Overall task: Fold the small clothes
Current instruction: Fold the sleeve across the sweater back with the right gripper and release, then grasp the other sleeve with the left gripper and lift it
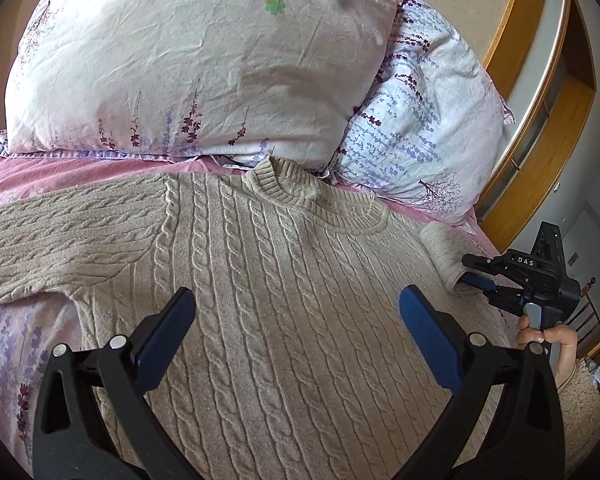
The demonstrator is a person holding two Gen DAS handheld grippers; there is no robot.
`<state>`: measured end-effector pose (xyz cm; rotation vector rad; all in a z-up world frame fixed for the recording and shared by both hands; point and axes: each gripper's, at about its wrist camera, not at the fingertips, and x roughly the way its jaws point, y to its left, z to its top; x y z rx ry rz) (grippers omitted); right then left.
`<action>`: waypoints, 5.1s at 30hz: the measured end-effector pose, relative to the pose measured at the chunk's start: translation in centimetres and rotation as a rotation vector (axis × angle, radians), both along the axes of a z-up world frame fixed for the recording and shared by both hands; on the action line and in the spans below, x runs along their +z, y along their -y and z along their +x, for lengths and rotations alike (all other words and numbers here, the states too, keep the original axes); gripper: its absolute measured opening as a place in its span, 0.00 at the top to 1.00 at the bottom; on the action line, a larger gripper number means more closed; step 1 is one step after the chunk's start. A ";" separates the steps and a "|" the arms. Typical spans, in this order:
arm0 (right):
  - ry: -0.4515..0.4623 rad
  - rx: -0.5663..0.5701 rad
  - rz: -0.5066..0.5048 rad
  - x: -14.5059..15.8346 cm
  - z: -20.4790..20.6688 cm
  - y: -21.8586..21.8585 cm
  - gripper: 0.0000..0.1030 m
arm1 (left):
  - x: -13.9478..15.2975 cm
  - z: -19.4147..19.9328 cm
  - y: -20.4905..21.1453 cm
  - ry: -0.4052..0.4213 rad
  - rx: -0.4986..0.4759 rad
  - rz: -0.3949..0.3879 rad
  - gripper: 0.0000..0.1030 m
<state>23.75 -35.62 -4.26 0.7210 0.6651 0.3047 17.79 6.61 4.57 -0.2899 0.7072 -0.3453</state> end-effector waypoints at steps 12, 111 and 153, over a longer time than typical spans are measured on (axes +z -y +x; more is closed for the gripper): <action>-0.017 -0.360 0.140 -1.1 -1.5 8.7 0.90 | 0.0 -0.1 -1.9 0.006 0.023 -0.070 0.02; 0.000 0.028 -0.430 2.1 -2.3 -10.3 0.44 | -4.1 -3.7 -29.3 -0.109 0.803 -0.707 0.95; 0.070 -0.129 -0.334 0.7 -6.9 -1.9 0.41 | 1.1 8.9 10.2 -0.116 -0.097 -0.321 0.83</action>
